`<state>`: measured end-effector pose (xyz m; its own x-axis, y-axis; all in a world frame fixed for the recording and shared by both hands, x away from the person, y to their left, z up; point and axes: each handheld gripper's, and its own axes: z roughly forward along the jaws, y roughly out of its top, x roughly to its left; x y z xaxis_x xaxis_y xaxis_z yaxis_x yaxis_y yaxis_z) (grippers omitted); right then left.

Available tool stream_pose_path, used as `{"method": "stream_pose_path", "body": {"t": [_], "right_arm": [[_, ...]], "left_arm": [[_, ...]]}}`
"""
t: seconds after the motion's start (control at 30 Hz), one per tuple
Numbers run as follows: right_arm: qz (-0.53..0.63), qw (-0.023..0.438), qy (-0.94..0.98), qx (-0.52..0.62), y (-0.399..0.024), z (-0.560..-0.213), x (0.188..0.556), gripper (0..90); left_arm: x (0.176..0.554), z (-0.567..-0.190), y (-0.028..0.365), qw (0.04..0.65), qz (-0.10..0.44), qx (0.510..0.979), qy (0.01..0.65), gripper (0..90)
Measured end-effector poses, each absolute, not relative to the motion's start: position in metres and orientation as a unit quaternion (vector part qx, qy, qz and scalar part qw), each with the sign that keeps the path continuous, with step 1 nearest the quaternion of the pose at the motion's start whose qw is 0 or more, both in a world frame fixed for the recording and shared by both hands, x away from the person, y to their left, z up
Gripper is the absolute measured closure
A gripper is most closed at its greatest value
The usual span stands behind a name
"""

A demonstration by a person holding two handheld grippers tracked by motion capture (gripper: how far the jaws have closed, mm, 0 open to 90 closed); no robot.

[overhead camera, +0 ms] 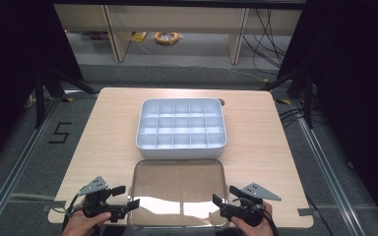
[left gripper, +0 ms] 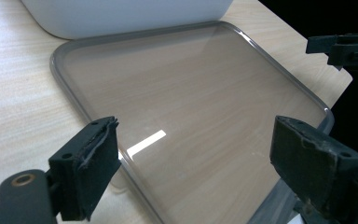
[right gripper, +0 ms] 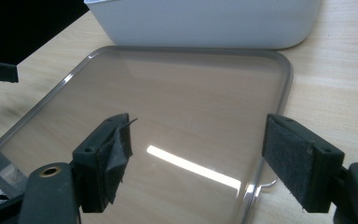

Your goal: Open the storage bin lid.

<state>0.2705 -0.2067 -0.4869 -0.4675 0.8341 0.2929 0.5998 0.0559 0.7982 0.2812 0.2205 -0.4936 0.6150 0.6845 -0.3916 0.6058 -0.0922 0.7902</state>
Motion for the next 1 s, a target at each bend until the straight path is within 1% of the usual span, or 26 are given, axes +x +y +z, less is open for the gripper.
{"method": "stream_pose_path", "body": {"t": [0.03,0.07,0.1,0.13,0.2,0.27,0.3,0.53,0.63,0.7,0.73,0.77,0.83,0.9,0.93,1.0], "right_arm": [[0.485,0.121,0.712,0.494,-0.206,-0.489,0.271,24.9],[0.467,0.112,0.712,0.512,-0.205,-0.487,0.265,24.9],[0.467,0.112,0.712,0.512,-0.205,-0.487,0.265,24.9],[0.477,0.122,0.717,0.494,-0.207,-0.489,0.266,24.9],[0.459,0.136,0.730,0.488,-0.208,-0.490,0.262,24.9],[0.466,0.128,0.727,0.488,-0.207,-0.490,0.260,24.9],[0.462,0.136,0.730,0.485,-0.208,-0.491,0.259,24.9],[0.445,0.128,0.739,0.490,-0.210,-0.492,0.248,24.9],[0.455,0.132,0.734,0.487,-0.210,-0.494,0.247,24.9],[0.448,0.125,0.734,0.494,-0.211,-0.493,0.244,24.9],[0.445,0.114,0.730,0.506,-0.210,-0.493,0.241,24.9],[0.452,0.112,0.727,0.505,-0.210,-0.494,0.241,24.9],[0.447,0.126,0.733,0.497,-0.213,-0.496,0.242,24.9],[0.441,0.122,0.732,0.504,-0.213,-0.496,0.241,24.9],[0.437,0.104,0.727,0.519,-0.211,-0.495,0.238,24.9],[0.438,0.112,0.736,0.503,-0.213,-0.496,0.240,24.8]], "left_arm": [[0.280,-0.493,0.221,0.508,0.039,0.740,0.439,14.7],[0.278,-0.494,0.221,0.507,0.038,0.739,0.441,14.7],[0.278,-0.494,0.221,0.507,0.038,0.739,0.441,14.7],[0.277,-0.494,0.222,0.506,0.042,0.741,0.440,14.7],[0.274,-0.494,0.222,0.505,0.045,0.741,0.441,14.7],[0.271,-0.494,0.222,0.502,0.050,0.743,0.441,14.7],[0.270,-0.494,0.222,0.498,0.046,0.746,0.439,14.7],[0.263,-0.495,0.225,0.492,0.042,0.748,0.443,14.7],[0.261,-0.496,0.227,0.489,0.041,0.750,0.443,14.7],[0.260,-0.497,0.227,0.494,0.041,0.748,0.442,14.7],[0.259,-0.497,0.227,0.496,0.038,0.745,0.443,14.7],[0.258,-0.496,0.227,0.490,0.038,0.747,0.447,14.7],[0.258,-0.497,0.228,0.494,0.038,0.745,0.447,14.7],[0.258,-0.497,0.229,0.496,0.040,0.742,0.449,14.7],[0.258,-0.497,0.230,0.494,0.037,0.744,0.449,14.7],[0.259,-0.497,0.230,0.494,0.036,0.744,0.449,14.7]]}}
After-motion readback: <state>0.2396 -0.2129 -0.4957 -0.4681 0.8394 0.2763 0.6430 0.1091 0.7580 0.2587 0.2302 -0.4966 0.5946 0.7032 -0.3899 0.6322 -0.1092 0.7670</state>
